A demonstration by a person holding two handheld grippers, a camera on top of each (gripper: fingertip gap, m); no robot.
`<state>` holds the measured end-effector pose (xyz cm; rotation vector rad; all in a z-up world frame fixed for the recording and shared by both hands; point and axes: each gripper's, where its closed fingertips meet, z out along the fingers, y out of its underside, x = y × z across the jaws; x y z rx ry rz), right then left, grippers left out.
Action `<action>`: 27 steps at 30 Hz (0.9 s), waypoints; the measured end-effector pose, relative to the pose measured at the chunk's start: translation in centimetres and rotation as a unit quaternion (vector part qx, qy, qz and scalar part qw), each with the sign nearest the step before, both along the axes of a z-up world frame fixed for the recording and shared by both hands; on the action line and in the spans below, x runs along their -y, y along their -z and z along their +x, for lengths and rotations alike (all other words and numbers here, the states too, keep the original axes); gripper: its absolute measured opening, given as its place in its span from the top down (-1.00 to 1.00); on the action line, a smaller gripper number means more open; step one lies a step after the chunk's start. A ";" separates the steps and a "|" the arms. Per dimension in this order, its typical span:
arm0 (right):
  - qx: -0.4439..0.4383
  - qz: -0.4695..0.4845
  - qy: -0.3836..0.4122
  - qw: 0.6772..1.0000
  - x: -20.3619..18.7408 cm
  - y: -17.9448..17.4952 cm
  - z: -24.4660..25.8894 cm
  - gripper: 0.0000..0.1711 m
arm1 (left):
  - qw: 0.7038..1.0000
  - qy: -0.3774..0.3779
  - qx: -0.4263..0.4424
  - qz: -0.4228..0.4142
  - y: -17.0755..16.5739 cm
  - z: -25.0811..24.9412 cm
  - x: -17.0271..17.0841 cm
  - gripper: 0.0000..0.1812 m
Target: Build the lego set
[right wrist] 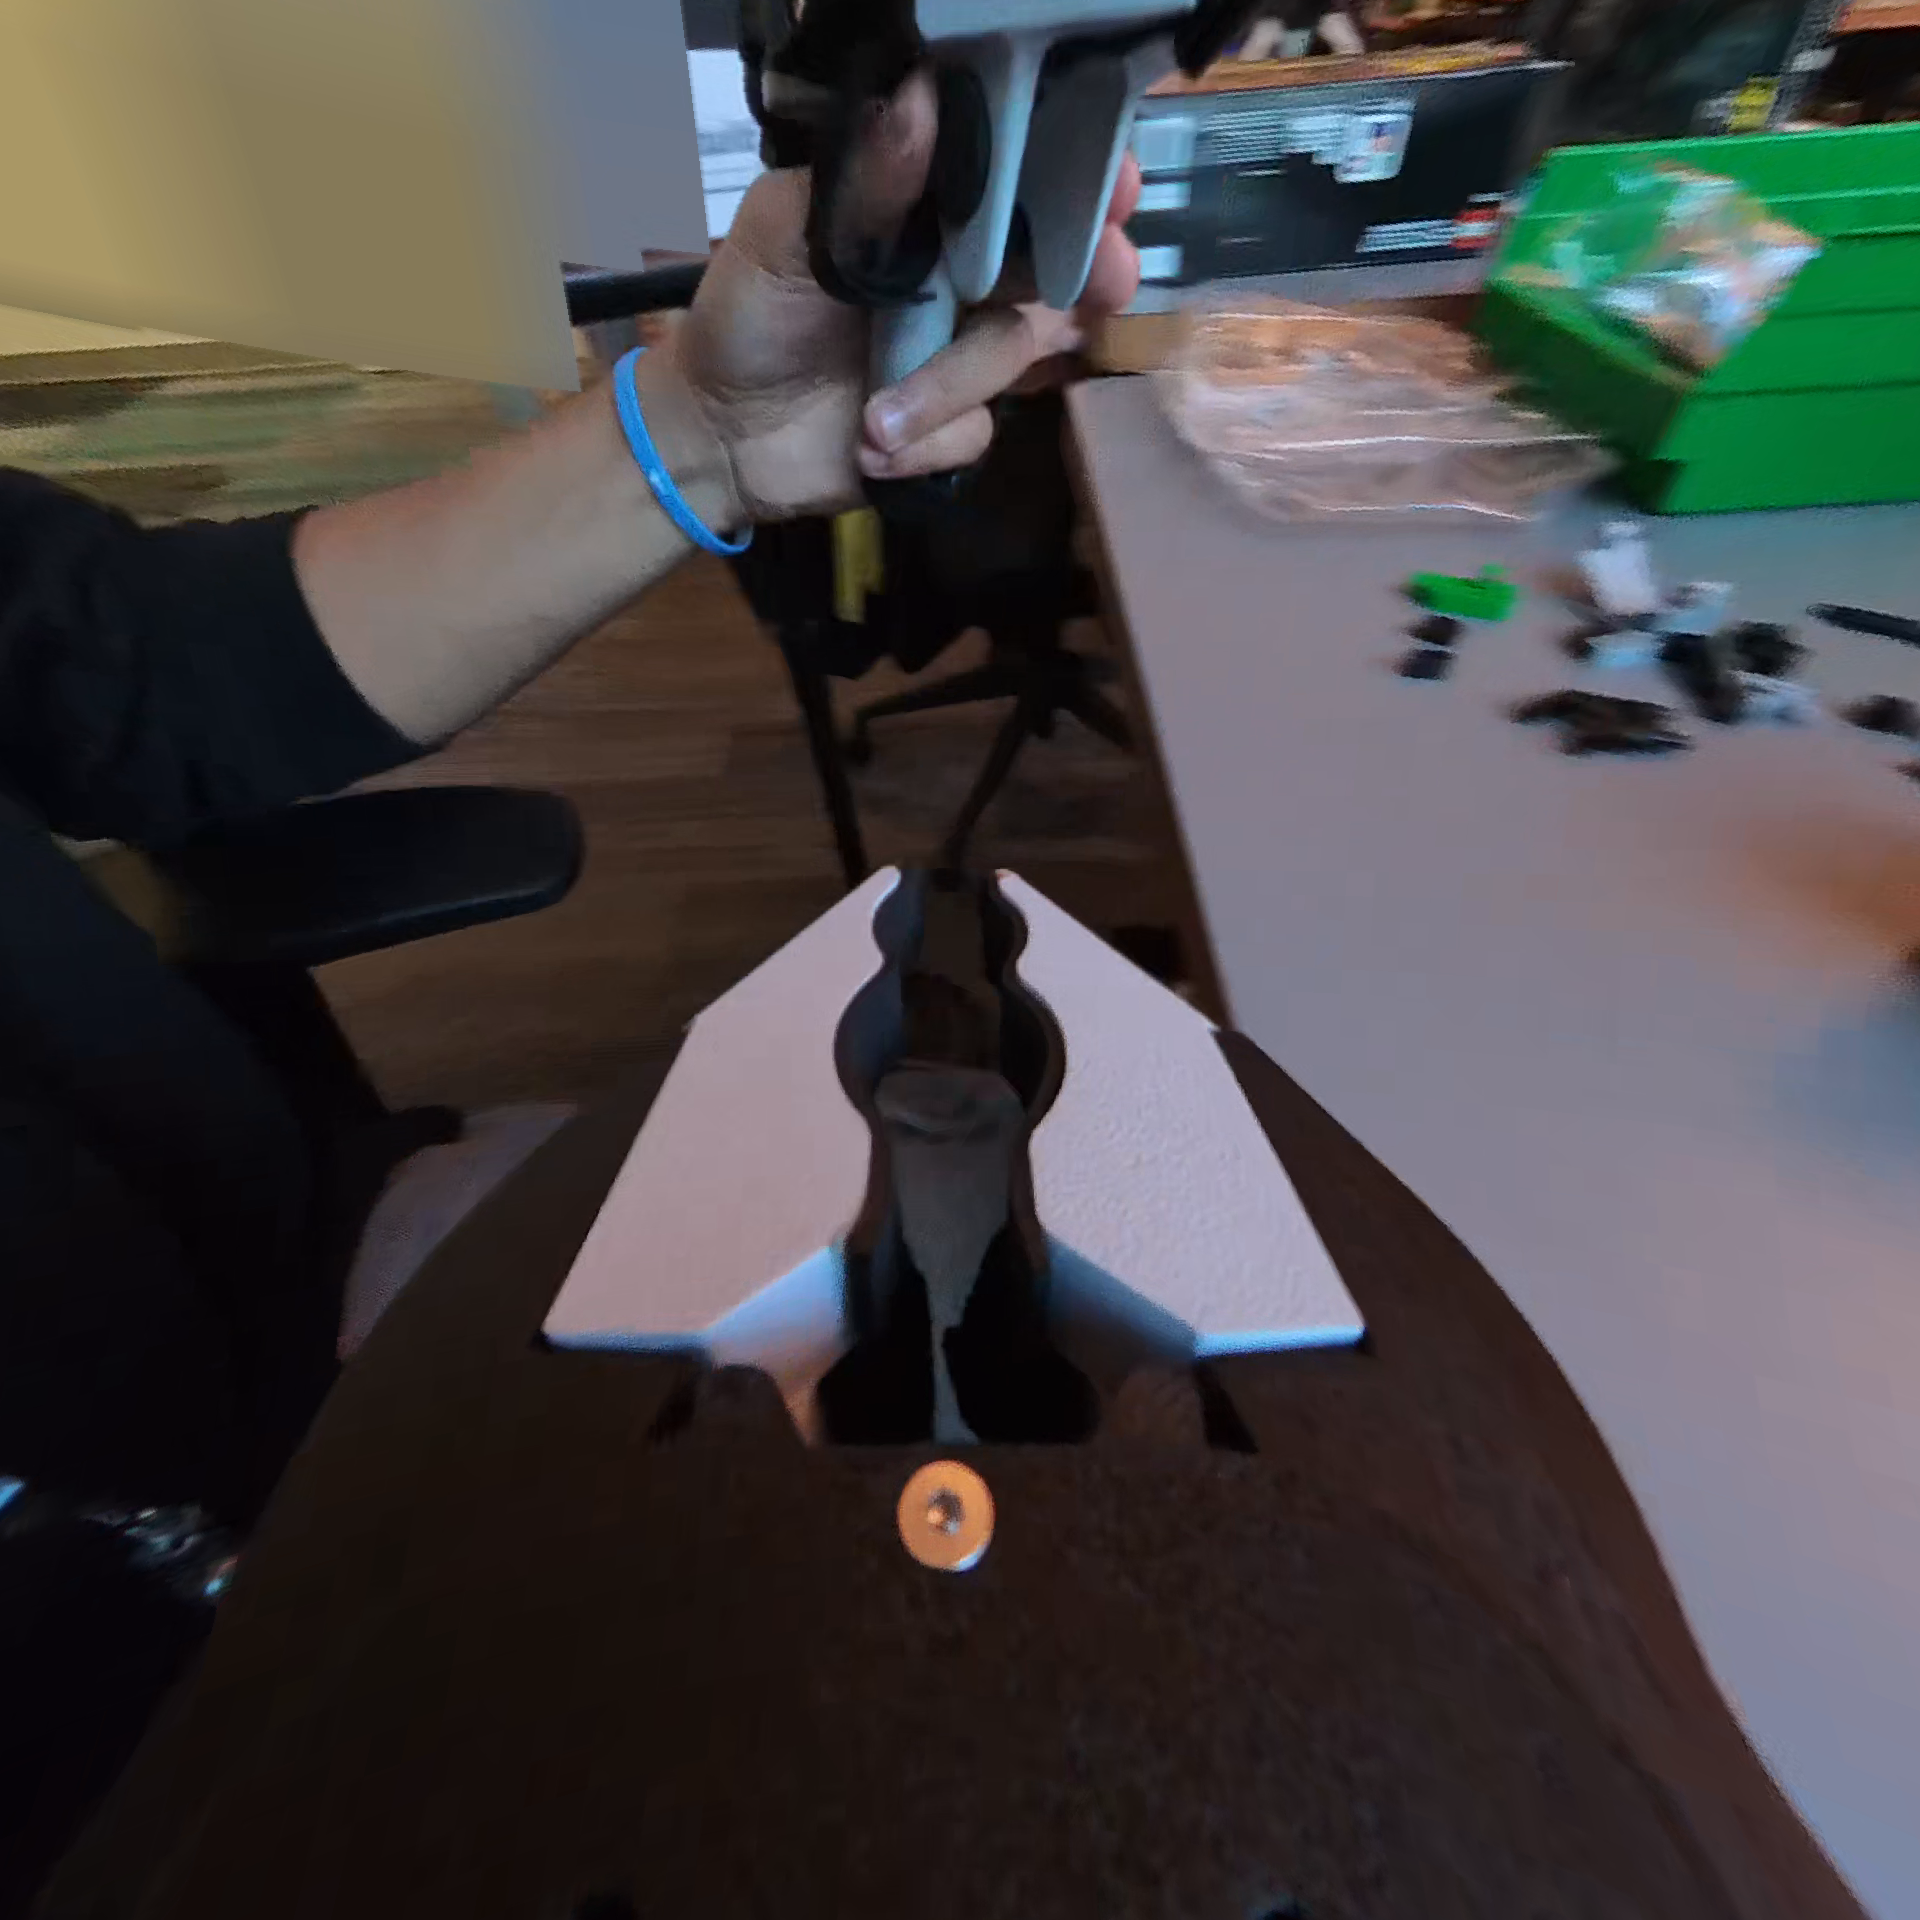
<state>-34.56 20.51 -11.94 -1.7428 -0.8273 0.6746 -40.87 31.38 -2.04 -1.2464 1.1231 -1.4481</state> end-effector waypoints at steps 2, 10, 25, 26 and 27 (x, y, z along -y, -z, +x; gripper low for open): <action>-0.013 -0.015 -0.039 0.999 1.0 0.9 -2.4 0.81 | 0.996 -0.062 -0.067 0.026 3.0 -4.6 1.1 0.93; 0.025 -0.062 0.001 0.998 1.0 7.6 -2.6 0.74 | 0.944 -0.269 -0.186 -0.036 16.3 -18.9 6.0 0.93; 0.191 -0.152 0.042 0.969 11.2 28.7 6.0 0.67 | 0.969 -0.165 -0.178 -0.040 20.6 -11.0 13.2 0.94; 0.197 -0.156 0.033 0.967 11.8 31.0 6.5 0.68 | 0.968 -0.166 -0.182 -0.044 22.1 -10.7 13.5 0.93; 0.187 -0.171 0.024 0.967 12.5 33.5 6.3 0.68 | 0.966 -0.169 -0.188 -0.048 23.6 -10.6 13.8 0.93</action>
